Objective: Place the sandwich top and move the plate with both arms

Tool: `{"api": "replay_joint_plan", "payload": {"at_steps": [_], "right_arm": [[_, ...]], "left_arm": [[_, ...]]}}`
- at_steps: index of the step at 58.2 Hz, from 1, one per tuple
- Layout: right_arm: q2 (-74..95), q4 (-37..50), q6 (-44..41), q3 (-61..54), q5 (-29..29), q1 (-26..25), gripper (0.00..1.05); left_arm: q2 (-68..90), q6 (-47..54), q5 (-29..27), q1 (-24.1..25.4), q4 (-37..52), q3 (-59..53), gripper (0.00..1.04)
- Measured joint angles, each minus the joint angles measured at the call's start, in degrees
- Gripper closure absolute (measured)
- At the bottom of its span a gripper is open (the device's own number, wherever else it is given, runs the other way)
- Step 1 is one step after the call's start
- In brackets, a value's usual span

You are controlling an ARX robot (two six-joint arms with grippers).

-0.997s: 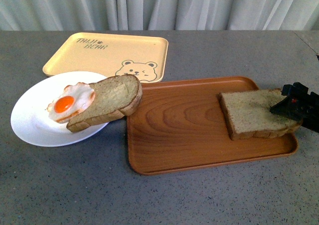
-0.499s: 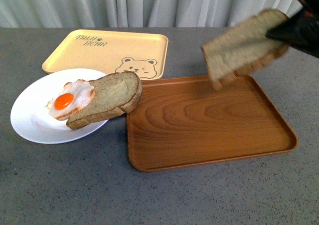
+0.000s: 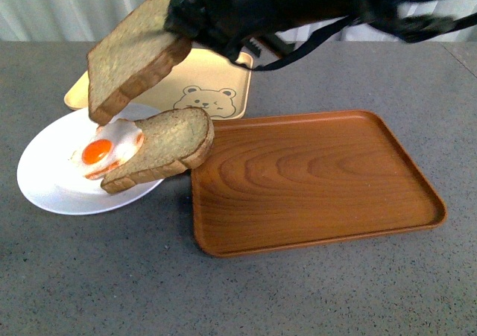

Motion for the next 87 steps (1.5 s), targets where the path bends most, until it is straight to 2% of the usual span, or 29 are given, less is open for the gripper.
{"api": "replay_joint_plan", "payload": {"at_steps": [14, 17, 22, 29, 35, 37, 42, 44, 46, 49, 52, 54, 59, 72, 83, 87], "right_arm": [[5.68, -0.74, 1.16, 0.42, 2.71, 1.73, 1.01], [5.66, -0.57, 1.18, -0.79, 2.99, 1.73, 0.88], [4.81, 0.42, 1.16, -2.8, 3.76, 1.44, 0.74], [-0.83, 4.13, 0.04, -8.9, 5.55, -0.55, 0.43], [-5.92, 6.1, -0.92, -12.09, 6.51, -2.03, 0.28], [-9.53, 7.21, -1.84, -14.32, 7.06, -3.15, 0.19], [-14.58, 8.15, -3.41, -17.84, 8.52, -4.76, 0.08], [-16.13, 12.28, -6.21, -20.22, 12.92, -4.87, 0.11], [-18.01, 20.41, -12.07, -24.24, 23.23, -5.22, 0.18], [-20.57, 28.85, -20.57, -29.59, 31.17, -6.19, 0.27], [-23.37, 34.34, -27.06, -34.84, 34.8, -7.72, 0.35], [-25.11, 36.17, -29.4, -37.57, 34.84, -8.87, 0.41], [-31.65, 38.56, -35.3, -46.84, 31.76, -12.85, 0.62], [-42.03, 38.82, -37.51, -58.38, 25.68, -18.71, 1.01], [-50.88, 36.37, -38.1, -65.0, 21.73, -23.04, 1.03], [-51.82, 38.88, -38.12, -67.45, 20.55, -24.24, 1.03]], "left_arm": [[0.0, 0.0, 0.0, 0.0, 0.0, 0.0, 0.09], [0.0, 0.0, 0.0, 0.0, 0.0, 0.0, 0.09], [0.0, 0.0, 0.0, 0.0, 0.0, 0.0, 0.09], [0.0, 0.0, 0.0, 0.0, 0.0, 0.0, 0.09], [0.0, 0.0, 0.0, 0.0, 0.0, 0.0, 0.09], [0.0, 0.0, 0.0, 0.0, 0.0, 0.0, 0.09], [0.0, 0.0, 0.0, 0.0, 0.0, 0.0, 0.09], [0.0, 0.0, 0.0, 0.0, 0.0, 0.0, 0.09], [0.0, 0.0, 0.04, 0.0, 0.0, 0.0, 0.09], [0.0, 0.0, 0.0, 0.0, 0.0, 0.0, 0.09], [0.0, 0.0, 0.0, 0.0, 0.0, 0.0, 0.09], [0.0, 0.0, -0.02, 0.0, 0.0, 0.0, 0.09], [0.0, 0.0, 0.02, 0.0, 0.0, 0.0, 0.09], [0.0, 0.0, 0.0, 0.0, 0.0, 0.0, 0.09], [0.0, 0.0, 0.0, 0.0, 0.0, 0.0, 0.09], [0.0, 0.0, 0.0, 0.0, 0.0, 0.0, 0.09]]}}
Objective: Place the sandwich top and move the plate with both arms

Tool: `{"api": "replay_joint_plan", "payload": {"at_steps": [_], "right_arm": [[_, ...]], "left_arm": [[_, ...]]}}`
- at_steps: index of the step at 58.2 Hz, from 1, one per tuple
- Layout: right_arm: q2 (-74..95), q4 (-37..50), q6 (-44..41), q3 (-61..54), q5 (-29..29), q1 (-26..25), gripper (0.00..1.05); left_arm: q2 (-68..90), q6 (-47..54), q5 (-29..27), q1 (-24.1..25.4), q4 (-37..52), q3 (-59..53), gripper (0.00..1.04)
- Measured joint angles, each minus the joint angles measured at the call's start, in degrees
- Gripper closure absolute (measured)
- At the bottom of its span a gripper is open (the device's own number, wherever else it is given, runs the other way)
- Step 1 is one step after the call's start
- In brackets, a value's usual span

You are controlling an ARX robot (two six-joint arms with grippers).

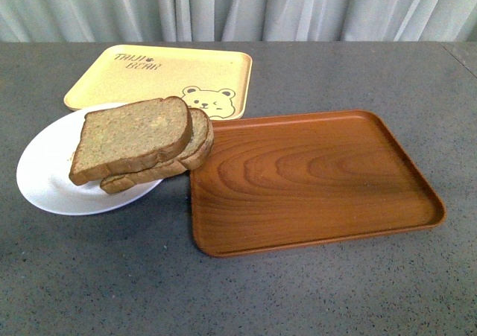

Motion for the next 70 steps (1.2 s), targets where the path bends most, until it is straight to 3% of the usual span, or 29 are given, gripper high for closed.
{"api": "replay_joint_plan", "payload": {"at_steps": [22, 26, 31, 70], "right_arm": [[-16.46, -11.47, 0.0, -6.23, -4.92, -4.87, 1.03], [-19.98, -14.36, -0.04, -6.84, -9.2, -7.96, 1.03], [-23.65, -17.42, -0.02, -6.99, -9.35, -9.62, 1.03], [-46.88, -38.75, -0.04, -7.06, -9.6, -9.79, 1.03]], "left_arm": [[0.0, 0.0, 0.0, 0.0, 0.0, 0.0, 0.09], [0.0, 0.0, 0.0, 0.0, 0.0, 0.0, 0.09], [0.0, 0.0, 0.0, 0.0, 0.0, 0.0, 0.09], [0.0, 0.0, 0.0, 0.0, 0.0, 0.0, 0.09]]}}
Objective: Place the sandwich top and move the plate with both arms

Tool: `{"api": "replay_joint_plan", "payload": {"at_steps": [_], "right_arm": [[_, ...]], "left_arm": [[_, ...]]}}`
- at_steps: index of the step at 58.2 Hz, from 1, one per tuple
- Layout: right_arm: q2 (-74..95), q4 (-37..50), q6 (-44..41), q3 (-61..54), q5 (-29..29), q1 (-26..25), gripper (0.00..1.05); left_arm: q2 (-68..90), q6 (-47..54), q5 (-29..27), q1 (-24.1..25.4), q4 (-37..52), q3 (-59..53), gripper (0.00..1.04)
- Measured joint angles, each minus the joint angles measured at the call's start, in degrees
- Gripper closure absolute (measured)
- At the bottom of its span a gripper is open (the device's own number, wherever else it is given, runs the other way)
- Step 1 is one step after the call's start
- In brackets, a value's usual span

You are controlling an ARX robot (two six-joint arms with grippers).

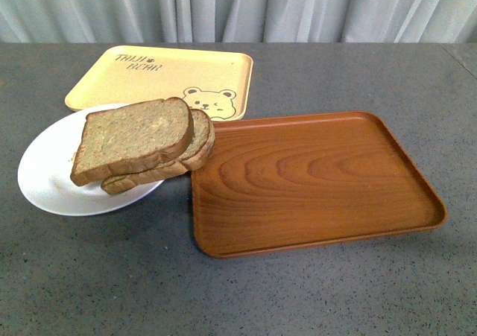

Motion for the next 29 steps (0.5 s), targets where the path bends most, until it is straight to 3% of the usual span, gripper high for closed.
{"api": "replay_joint_plan", "payload": {"at_steps": [29], "right_arm": [[-9.9, -9.88, 0.0, 0.0, 0.0, 0.0, 1.03]], "left_arm": [[0.0, 0.0, 0.0, 0.0, 0.0, 0.0, 0.09]]}}
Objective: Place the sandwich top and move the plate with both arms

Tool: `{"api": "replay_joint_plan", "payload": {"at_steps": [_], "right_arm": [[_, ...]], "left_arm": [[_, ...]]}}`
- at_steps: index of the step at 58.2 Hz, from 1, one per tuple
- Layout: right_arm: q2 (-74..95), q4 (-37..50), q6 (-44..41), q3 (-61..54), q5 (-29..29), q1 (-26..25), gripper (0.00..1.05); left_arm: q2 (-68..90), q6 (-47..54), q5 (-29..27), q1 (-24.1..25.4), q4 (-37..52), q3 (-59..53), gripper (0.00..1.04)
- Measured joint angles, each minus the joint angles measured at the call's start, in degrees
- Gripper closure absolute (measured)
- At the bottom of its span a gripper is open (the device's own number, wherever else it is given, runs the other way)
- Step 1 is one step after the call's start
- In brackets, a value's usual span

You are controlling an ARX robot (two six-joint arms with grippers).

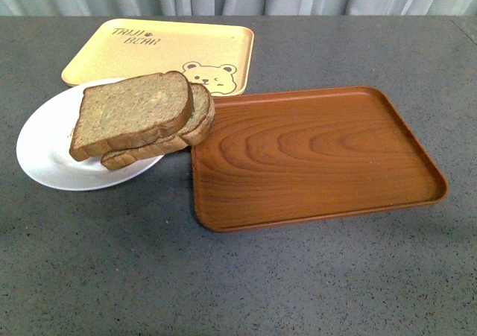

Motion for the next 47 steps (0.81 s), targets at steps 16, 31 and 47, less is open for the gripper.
{"api": "replay_joint_plan", "payload": {"at_steps": [16, 31, 47], "right_arm": [[-10.54, -10.86, 0.0, 0.02, -0.11, 0.0, 1.03], [-10.69, -10.95, -0.07, 0.02, -0.24, 0.0, 0.95], [-10.73, -10.97, -0.07, 0.02, -0.13, 0.0, 0.47]], "left_arm": [[0.0, 0.0, 0.0, 0.0, 0.0, 0.0, 0.09], [14.14, -11.74, 21.46, 3.56, -15.19, 7.23, 0.09], [52.5, -36.61, 27.43, 4.68, 12.11, 11.3, 0.09]]}}
